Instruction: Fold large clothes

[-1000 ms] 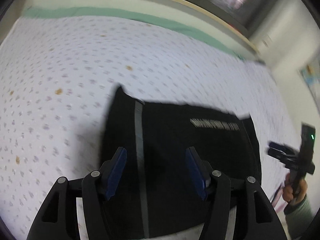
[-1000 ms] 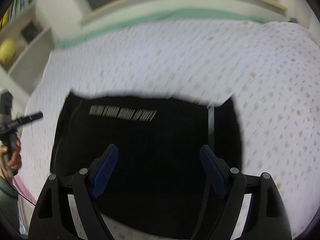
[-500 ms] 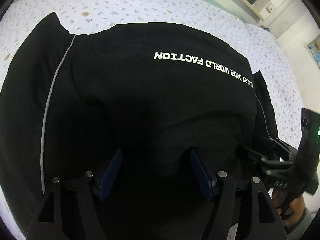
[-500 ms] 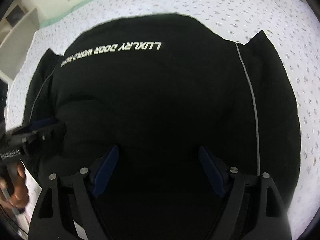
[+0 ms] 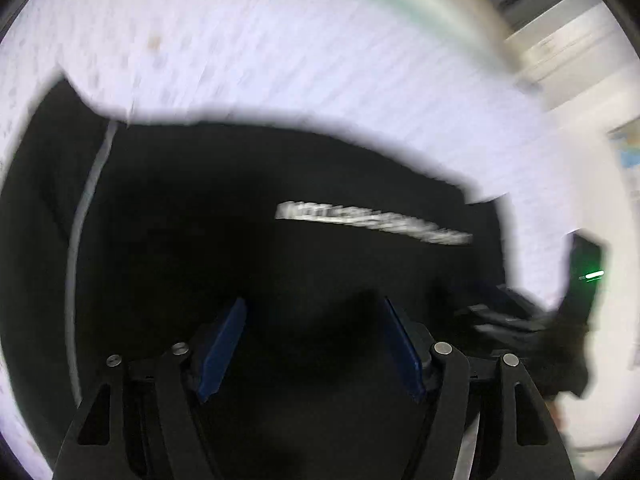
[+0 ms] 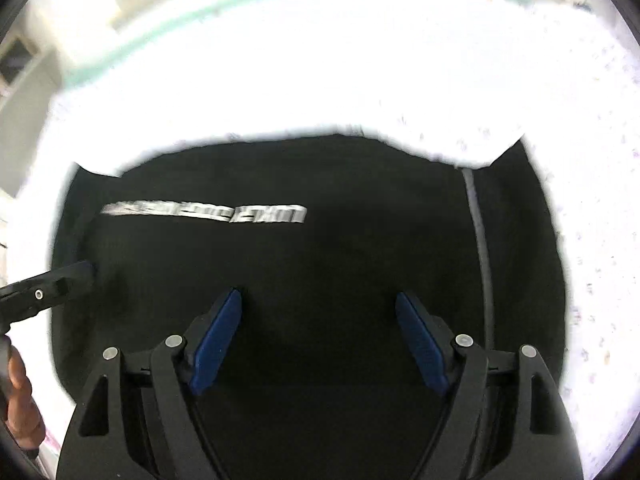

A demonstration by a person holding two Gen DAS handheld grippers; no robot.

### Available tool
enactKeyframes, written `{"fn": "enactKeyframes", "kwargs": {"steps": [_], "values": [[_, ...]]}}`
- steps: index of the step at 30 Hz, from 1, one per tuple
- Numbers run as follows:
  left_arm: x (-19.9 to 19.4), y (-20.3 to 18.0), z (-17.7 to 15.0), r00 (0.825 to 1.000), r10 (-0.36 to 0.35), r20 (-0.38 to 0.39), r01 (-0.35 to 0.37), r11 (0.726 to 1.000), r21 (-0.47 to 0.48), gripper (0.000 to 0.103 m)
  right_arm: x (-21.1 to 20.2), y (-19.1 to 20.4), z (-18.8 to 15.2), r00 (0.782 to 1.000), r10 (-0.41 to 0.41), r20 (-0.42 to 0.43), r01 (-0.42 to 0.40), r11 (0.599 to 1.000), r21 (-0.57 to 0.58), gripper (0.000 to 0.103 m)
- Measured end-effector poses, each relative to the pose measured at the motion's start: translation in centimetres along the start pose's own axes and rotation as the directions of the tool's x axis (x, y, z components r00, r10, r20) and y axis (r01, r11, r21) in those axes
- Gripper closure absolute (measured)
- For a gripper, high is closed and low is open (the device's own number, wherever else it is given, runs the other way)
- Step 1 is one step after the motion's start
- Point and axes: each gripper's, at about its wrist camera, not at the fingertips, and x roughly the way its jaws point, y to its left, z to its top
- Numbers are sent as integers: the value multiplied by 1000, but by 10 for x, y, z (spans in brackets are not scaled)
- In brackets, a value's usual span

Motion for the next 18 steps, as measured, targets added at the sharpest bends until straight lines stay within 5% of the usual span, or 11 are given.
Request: {"fn": "enactKeyframes", "kwargs": {"steps": [4, 7, 12, 15, 18], "values": [[7, 1, 2, 1000, 30, 7, -30, 999, 31, 37, 4, -4, 6, 1000, 1, -26, -2, 1000, -4, 16], [-24, -6, -14, 998, 15, 64, -22, 994, 103, 37, -30, -9, 3, 998, 65, 12, -65, 998, -6, 27], [-73, 7, -63, 995, -73, 66, 61, 985, 161, 35, -89, 3, -42, 990, 127, 64, -118, 985, -125, 27], [-66, 14, -92, 997, -76, 20, 73, 987, 144, 35, -76, 9, -71, 997, 72, -5, -72, 986, -152, 28], [-30, 36, -104, 999, 3, -53, 0, 997, 71, 35, -30, 9, -86, 993, -3, -114, -12, 991, -135, 30]]}}
